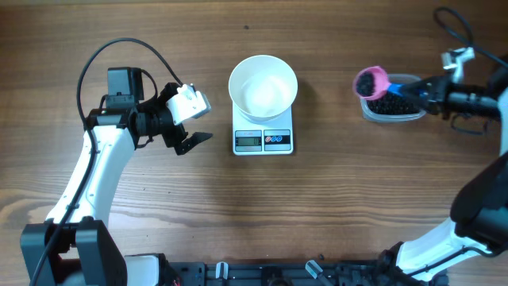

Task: Scoop item into bowl and weigh 150g on scale
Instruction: 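Carry the filled scoop to the white bowl and tip beans in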

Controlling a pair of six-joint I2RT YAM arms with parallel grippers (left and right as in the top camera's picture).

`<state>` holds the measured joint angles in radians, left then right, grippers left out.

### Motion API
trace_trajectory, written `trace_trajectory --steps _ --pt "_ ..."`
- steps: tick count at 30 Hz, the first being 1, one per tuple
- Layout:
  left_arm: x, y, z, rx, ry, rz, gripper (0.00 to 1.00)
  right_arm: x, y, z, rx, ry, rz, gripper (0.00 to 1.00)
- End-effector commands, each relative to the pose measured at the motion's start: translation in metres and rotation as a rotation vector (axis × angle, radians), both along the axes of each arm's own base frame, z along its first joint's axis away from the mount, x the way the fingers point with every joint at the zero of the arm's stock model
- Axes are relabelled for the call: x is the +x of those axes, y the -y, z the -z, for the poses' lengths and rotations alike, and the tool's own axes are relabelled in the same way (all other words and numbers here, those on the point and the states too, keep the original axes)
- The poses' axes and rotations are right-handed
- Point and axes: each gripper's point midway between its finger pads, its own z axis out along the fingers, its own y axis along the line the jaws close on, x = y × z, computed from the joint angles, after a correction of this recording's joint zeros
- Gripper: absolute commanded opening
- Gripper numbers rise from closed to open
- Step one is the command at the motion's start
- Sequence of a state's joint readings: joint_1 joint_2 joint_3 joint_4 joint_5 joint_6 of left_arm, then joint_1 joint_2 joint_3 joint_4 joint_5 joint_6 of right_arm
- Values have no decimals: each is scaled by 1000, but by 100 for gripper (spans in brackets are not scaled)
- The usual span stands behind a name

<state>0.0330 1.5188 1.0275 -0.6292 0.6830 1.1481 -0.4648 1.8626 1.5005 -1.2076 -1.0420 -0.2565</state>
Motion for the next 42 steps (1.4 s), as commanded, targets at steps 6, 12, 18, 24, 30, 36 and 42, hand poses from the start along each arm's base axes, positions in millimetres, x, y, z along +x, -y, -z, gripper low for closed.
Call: trace_trajectory --steps 6,12,18,24,30,36,42 --pt "-1 1 1 -13 6 20 100 26 -105 -25 64 29 -188 4" --pt "-1 1 1 -13 6 20 100 49 -161 -44 -32 100 -240 4" --pt "-1 1 1 -13 6 20 100 60 -195 -14 -330 130 -226 4" --pt "-1 1 1 -13 6 20 100 68 -211 -3 -539 223 -232 4" --pt "-1 1 1 -13 6 20 100 65 -233 3 -811 349 -286 4" --pt "-1 1 1 -13 6 20 100 59 -247 0 -1082 480 -351 4" --pt "-1 1 1 -13 6 20 100 59 -256 -5 -1159 546 -380 4"
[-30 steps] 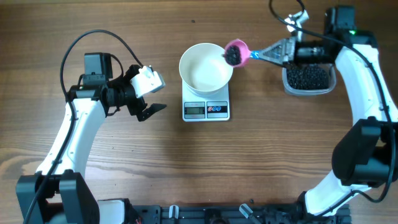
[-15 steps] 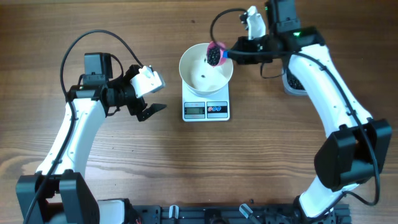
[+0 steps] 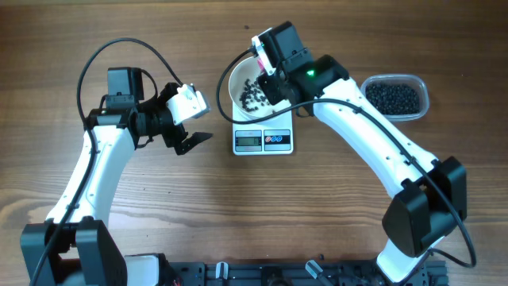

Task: Scoop item into bowl and weigh 150g on scale
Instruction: 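Carry the filled scoop to the white bowl and tip beans in, then return the scoop to the tub and scoop more beans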

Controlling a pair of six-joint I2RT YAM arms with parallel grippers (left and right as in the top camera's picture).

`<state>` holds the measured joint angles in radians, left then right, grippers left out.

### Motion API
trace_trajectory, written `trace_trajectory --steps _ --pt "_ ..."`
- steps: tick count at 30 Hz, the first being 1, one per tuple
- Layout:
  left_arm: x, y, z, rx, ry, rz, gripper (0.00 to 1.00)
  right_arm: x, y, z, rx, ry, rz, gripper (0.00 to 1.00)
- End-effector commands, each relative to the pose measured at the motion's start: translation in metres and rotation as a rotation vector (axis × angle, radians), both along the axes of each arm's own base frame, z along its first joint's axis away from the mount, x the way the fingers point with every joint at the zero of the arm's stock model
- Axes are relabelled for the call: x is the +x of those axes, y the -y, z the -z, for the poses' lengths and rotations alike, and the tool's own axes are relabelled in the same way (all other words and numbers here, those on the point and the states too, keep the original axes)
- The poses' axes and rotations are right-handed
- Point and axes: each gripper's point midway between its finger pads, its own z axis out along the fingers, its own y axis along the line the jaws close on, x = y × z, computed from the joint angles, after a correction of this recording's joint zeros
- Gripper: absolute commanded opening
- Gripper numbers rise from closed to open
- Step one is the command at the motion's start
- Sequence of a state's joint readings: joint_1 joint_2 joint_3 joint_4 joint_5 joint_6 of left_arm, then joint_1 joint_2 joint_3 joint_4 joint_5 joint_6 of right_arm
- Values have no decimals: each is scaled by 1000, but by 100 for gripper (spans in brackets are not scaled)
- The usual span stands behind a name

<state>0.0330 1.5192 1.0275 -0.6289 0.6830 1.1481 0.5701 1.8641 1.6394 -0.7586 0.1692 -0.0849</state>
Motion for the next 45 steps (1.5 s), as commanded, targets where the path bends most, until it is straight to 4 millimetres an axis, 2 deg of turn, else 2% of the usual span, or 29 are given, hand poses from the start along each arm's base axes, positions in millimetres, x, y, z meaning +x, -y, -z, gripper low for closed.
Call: trace_trajectory --steps 1,5,8,13,17,20,23,25,27,28,30,32,40,45 --pt "-1 1 1 -13 6 20 100 13 3 -13 -55 73 -6 4" --pt "-1 1 1 -13 6 20 100 10 -2 -26 -22 89 -44 4" --pt "-1 1 1 -13 6 20 100 5 -6 -42 76 83 -61 4" --pt "-1 1 1 -13 6 20 100 6 17 -71 270 43 -46 4" --pt "-1 1 1 -13 6 20 100 8 43 -81 292 43 12 4" --pt "-1 1 1 -13 6 20 100 5 76 -95 375 13 113 4" --pt "-1 1 1 -13 6 20 100 -2 130 -119 433 33 236 4" --pt "-1 1 1 -13 6 20 100 -14 185 -129 413 47 349 4" --pt "-1 1 1 -13 6 20 100 -29 234 -122 365 17 447 4" --pt "-1 1 1 -13 6 20 100 -42 266 -109 314 -28 524 4" --pt "-1 1 1 -13 6 20 100 -52 298 -95 243 -71 603 4" --pt "-1 1 1 -13 6 20 100 -56 320 -78 169 -117 654 4" --pt "-1 1 1 -13 6 20 100 -46 343 -14 25 -288 664 4" --pt "-1 1 1 -13 6 20 100 -41 336 14 -8 -361 591 4"
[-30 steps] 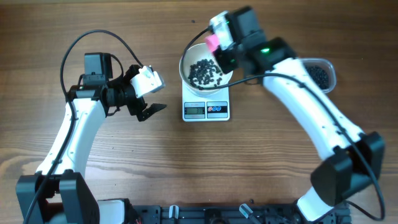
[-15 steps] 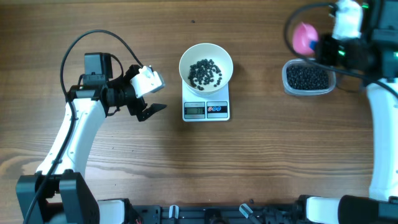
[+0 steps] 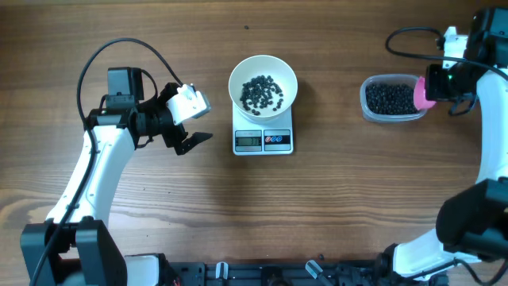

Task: Scoop item into bowl and weigh 150g on scale
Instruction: 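Return the scoop to the tub and scoop more beans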

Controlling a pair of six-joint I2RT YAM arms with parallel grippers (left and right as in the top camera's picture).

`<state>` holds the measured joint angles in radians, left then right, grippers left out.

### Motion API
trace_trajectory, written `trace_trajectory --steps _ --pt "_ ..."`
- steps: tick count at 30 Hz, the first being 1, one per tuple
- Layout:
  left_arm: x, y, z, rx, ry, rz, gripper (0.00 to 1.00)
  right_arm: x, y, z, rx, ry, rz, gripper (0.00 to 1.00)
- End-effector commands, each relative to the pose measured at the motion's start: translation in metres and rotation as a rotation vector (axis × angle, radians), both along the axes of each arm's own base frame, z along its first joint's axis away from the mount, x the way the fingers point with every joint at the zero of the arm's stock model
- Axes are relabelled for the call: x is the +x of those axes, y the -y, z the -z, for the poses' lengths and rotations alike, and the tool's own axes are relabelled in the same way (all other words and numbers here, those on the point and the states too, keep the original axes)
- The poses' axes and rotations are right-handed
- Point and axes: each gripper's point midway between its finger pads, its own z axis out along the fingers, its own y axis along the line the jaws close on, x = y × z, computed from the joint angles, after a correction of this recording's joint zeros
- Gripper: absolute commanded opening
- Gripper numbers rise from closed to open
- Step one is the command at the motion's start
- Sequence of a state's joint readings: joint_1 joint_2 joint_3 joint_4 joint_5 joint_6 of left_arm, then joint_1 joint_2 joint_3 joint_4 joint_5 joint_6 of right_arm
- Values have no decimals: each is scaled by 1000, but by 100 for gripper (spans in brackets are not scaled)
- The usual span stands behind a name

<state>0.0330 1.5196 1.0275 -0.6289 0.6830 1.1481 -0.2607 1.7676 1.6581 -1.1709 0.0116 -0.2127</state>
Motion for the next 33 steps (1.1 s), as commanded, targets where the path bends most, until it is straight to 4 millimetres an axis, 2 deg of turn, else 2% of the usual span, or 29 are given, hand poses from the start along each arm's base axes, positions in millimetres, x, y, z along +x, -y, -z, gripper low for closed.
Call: trace_trajectory --steps 1,5,10,14,19,24,33 --pt "-1 1 1 -13 6 20 100 4 -6 19 -24 -58 -67 4" --pt "-1 1 1 -13 6 20 100 8 -18 39 -46 -117 -110 4" --pt "-1 1 1 -13 6 20 100 5 -45 65 -2 -196 -169 4" --pt "-1 1 1 -13 6 20 100 2 -80 65 203 -184 -204 4" --pt "-1 1 1 -13 6 20 100 -2 -100 59 363 -174 -208 4" --pt "-1 1 1 -13 6 20 100 -2 -96 58 390 -171 -165 4" --pt "-1 1 1 -13 6 20 100 0 -39 43 588 -46 16 4"
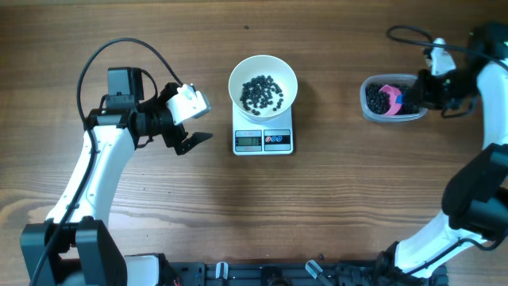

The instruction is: Scoop item into bowl and weigh 150g on scale

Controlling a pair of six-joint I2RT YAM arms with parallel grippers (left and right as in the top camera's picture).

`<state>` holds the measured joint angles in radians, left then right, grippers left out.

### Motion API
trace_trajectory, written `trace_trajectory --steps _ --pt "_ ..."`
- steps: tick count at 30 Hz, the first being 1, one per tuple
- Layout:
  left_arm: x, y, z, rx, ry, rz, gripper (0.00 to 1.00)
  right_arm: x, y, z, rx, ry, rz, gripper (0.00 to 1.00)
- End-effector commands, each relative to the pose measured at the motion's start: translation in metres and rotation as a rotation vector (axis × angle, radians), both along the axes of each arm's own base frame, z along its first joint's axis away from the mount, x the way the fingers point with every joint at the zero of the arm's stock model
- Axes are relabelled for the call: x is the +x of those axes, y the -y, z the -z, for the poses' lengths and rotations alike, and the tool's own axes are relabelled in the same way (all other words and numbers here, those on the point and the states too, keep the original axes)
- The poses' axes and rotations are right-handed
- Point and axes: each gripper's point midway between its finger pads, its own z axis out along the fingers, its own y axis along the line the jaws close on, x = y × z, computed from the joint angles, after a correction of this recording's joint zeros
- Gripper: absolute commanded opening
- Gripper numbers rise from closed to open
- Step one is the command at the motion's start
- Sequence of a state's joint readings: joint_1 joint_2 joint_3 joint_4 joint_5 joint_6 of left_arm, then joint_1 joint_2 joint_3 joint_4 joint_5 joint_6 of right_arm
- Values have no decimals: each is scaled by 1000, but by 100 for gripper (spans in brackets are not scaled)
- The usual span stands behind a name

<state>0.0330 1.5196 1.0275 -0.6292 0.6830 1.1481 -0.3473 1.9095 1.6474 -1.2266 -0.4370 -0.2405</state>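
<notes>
A white bowl point(263, 84) holding a small heap of dark beads rests on the white kitchen scale point(263, 138) at the table's centre. At the right, a clear tub point(370, 107) is full of the same dark beads. A pink scoop point(386, 99) with a blue handle lies dipped in that tub, and my right gripper point(416, 94) is shut on its handle at the tub's right end. My left gripper point(193, 121) hangs left of the scale, its fingers apart and empty.
Black cables loop over the table at the far left point(119, 49) and at the top right point(405, 33). The left arm's white link point(99, 171) crosses the left part of the table, and a black rail point(262, 274) runs along the front edge.
My right gripper has shifted left and down from beside the tub's right end, and the pink scoop is now inside the tub among the beads. The bowl, scale and left arm are unchanged.
First the bowl was empty and my right gripper held a loaded scoop over the tub. Then the right arm was over the bowl, with beads in it. After that the scoop was back beside the tub, and now it is dipped in the beads.
</notes>
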Motion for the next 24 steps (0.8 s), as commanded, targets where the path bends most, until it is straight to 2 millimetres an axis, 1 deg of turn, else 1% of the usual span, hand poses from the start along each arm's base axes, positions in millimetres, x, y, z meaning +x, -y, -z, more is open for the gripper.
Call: trace_trajectory --steps 1,3,5,7,11,12,15,17,19,20,21,23,24 --pt "-1 1 0 -13 6 20 100 -3 15 -2 144 27 72 4" --pt "-1 1 0 -13 6 20 100 -6 31 -6 177 47 118 4" --pt "-1 1 0 -13 6 20 100 -8 37 -12 220 82 123 4" --pt "-1 1 0 -13 6 20 100 -12 41 -22 292 134 120 4" --pt "-1 1 0 -13 7 20 100 -17 35 -32 364 171 87 4" --pt "-1 1 0 -13 6 20 100 -17 30 -36 394 186 75 4" --pt "-1 1 0 -13 6 20 100 -12 10 -54 510 228 57 4" --pt "-1 1 0 -13 6 20 100 -10 -6 -58 543 222 29 4" --pt "-1 1 0 -13 6 20 100 -7 -29 -59 559 205 -24 4" --pt "-1 1 0 -13 6 20 100 -5 -44 -61 568 200 -62 4" --pt "-1 1 0 -13 6 20 100 -2 -63 -65 578 190 -103 4" --pt "-1 1 0 -13 6 20 100 3 -84 -70 579 179 -139 4" --pt "-1 1 0 -13 6 20 100 8 -101 -76 577 179 -172 4"
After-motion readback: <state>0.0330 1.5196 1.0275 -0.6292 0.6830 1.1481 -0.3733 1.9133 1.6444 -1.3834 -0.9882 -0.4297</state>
